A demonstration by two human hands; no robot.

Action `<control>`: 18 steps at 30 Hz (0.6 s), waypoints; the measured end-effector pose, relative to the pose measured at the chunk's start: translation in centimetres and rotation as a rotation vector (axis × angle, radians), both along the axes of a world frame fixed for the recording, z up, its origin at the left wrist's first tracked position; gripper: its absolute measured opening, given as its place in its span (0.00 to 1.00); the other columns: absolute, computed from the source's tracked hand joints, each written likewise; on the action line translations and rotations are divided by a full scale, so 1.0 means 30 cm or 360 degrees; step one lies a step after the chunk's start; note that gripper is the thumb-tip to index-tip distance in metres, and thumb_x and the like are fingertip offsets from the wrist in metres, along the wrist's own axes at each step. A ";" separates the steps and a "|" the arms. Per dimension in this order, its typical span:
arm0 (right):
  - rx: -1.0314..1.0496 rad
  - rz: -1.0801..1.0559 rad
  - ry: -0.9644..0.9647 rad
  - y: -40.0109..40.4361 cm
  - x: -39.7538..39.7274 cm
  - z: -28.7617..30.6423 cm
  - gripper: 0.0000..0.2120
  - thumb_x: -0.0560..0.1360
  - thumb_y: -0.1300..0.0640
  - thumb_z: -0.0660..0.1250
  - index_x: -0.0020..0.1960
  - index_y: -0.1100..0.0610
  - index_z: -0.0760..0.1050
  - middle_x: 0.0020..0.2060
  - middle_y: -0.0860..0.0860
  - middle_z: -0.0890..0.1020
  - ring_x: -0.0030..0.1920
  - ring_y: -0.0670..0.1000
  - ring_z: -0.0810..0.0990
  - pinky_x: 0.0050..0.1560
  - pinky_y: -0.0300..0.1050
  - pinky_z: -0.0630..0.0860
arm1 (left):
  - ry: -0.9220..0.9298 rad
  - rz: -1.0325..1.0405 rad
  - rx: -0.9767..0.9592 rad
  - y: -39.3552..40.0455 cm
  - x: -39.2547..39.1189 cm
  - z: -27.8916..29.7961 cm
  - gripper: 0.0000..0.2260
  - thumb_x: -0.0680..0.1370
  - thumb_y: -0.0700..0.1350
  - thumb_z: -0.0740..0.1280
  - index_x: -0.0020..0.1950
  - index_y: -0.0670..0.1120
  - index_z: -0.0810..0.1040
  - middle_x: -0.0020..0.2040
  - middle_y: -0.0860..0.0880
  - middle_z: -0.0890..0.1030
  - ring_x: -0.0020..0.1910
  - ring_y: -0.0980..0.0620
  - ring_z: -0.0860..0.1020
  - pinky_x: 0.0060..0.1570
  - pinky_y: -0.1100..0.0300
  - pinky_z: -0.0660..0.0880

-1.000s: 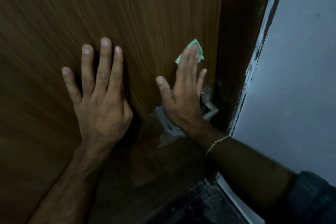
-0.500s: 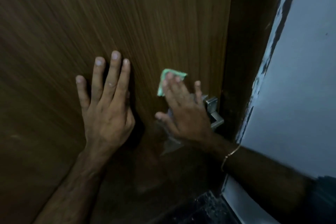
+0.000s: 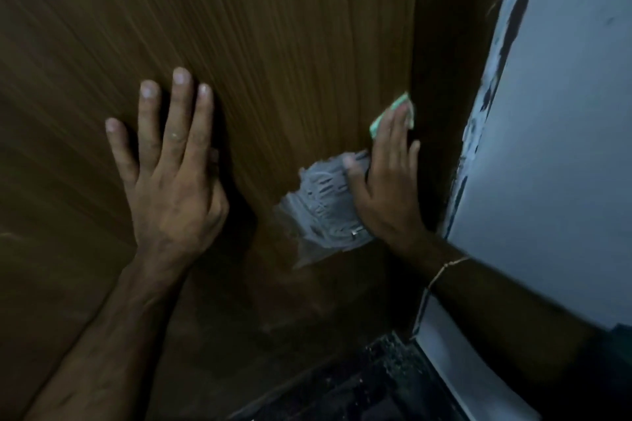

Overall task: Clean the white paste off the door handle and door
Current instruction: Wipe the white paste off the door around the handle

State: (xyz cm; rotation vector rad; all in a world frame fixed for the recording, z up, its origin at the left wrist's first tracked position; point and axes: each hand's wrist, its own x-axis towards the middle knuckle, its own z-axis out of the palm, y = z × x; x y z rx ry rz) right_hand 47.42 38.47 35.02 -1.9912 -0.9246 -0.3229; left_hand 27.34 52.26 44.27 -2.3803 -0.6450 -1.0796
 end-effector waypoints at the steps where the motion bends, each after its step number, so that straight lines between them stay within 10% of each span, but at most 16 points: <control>1: -0.0060 0.0045 0.0102 -0.017 -0.024 -0.035 0.38 0.82 0.41 0.52 0.80 0.60 0.39 0.80 0.56 0.39 0.80 0.51 0.39 0.78 0.62 0.43 | -0.0017 0.0003 -0.0013 -0.005 -0.002 -0.001 0.34 0.81 0.38 0.63 0.83 0.46 0.51 0.82 0.52 0.44 0.80 0.54 0.39 0.76 0.41 0.39; 18: 0.0236 -0.0180 0.0631 0.054 -0.157 -0.025 0.33 0.82 0.39 0.50 0.80 0.48 0.38 0.80 0.46 0.43 0.79 0.59 0.42 0.74 0.56 0.43 | 0.0013 -0.0185 0.0122 0.040 -0.028 -0.013 0.30 0.84 0.47 0.55 0.83 0.47 0.47 0.83 0.50 0.46 0.82 0.50 0.43 0.77 0.43 0.41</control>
